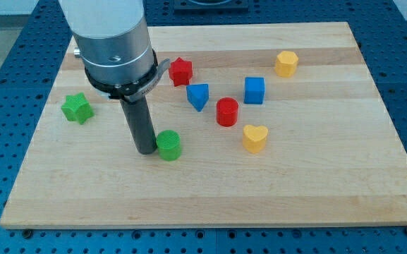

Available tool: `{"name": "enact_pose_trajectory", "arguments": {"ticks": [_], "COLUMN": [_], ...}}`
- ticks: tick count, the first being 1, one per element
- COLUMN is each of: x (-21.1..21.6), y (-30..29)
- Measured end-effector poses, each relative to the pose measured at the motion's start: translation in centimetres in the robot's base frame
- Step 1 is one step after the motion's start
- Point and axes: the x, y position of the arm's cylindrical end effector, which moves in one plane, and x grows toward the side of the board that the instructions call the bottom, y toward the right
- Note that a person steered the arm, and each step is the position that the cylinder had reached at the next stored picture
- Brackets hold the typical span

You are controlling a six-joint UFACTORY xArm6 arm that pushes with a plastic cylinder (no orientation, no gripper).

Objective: Move the green circle at the bottom left of the red circle

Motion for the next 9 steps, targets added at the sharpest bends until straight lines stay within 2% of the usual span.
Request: {"name": "enact_pose_trajectory", "arguments": {"ticks": [6, 9], "x": [2.0, 1.1], "y": [0.7, 4.4]}}
